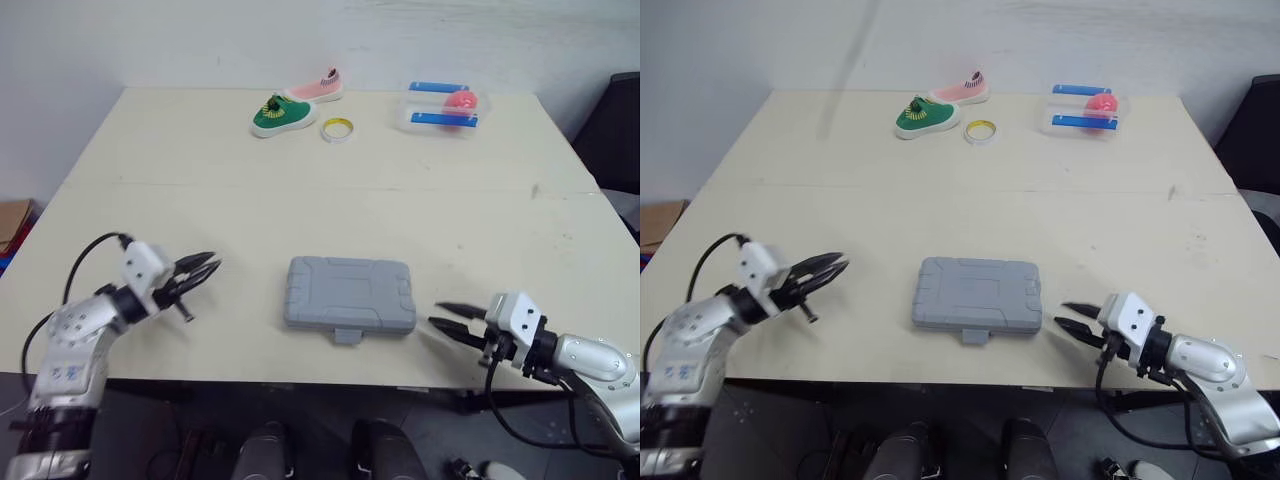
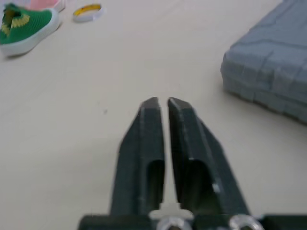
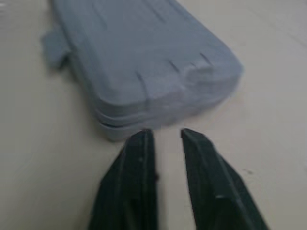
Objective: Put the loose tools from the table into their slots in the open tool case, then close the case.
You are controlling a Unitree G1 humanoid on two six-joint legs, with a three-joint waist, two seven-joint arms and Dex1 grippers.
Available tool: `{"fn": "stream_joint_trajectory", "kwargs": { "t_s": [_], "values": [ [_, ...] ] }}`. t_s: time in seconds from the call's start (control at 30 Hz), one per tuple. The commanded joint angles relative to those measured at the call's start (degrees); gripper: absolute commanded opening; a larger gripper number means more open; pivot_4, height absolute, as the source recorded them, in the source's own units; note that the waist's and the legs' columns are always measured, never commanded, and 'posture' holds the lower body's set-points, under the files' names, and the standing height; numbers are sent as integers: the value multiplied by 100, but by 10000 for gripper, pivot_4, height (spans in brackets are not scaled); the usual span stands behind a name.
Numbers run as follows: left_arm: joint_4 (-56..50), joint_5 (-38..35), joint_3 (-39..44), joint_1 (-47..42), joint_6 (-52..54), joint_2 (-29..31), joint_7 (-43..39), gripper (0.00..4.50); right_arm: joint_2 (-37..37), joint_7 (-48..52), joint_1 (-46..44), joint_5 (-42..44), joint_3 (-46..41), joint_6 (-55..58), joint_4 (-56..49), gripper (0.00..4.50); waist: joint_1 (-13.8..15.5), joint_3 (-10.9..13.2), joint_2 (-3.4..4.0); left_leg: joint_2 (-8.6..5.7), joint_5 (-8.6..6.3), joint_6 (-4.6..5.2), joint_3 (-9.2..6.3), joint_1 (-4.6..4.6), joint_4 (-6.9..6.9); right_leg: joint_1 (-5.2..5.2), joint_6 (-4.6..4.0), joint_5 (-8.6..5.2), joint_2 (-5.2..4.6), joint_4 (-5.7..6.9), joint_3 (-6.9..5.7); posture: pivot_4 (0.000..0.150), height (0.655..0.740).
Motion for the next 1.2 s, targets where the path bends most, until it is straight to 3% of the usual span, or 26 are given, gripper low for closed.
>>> {"fn": "stream_joint_trajectory", "kwargs": {
  "t_s": [0.03, 0.23, 0.4, 0.57, 0.83, 1.2],
  "values": [
    [572, 397, -372, -709, 13, -230, 64, 0, -33, 308, 99, 144, 207, 614, -482, 430, -4, 0, 0, 0, 0, 1, 2, 0, 0, 0, 0, 0, 2, -2, -4, 1500, 7400],
    [2807, 1158, -1061, -2476, -318, -944, -63, 0, 355, 256, -229, -456, 749, 968, -488, 430, 32, 8, -18, -3, 1, 3, 8, -6, 20, -1, 9, 5, 14, 2, -44, 1500, 7400],
    [4046, 1722, -1521, -3140, -930, -1110, -507, 0, 734, 93, -587, -1148, 977, 654, -76, 430, -37, 13, -27, 0, 4, -19, 18, -12, 19, -10, 9, 5, 43, -5, -46, 1500, 7400],
    [4558, 1692, -1451, -3351, -1217, -1214, -834, 0, 983, -17, -1057, -1703, 1002, 234, 544, 430, -55, 30, -59, 14, 0, -18, 21, -14, 50, -11, 12, 6, 65, 7, -36, 1500, 7400],
    [3202, 1118, -1129, -2203, -932, -991, -1555, 0, 1258, 94, -2344, -2506, 1387, -681, 2156, 430, -154, 30, -59, 15, -4, -20, 20, -9, 53, -12, 4, 5, 17, 21, -33, 1500, 7400],
    [-10, 502, -344, -3, 106, -790, -609, 0, 1923, -266, -3872, -3006, 1382, -1784, 4531, 430, -216, 27, -62, 10, -4, -18, 4, 5, 66, 14, 5, 5, -3, 33, -6, 1500, 7400]
  ]
}}
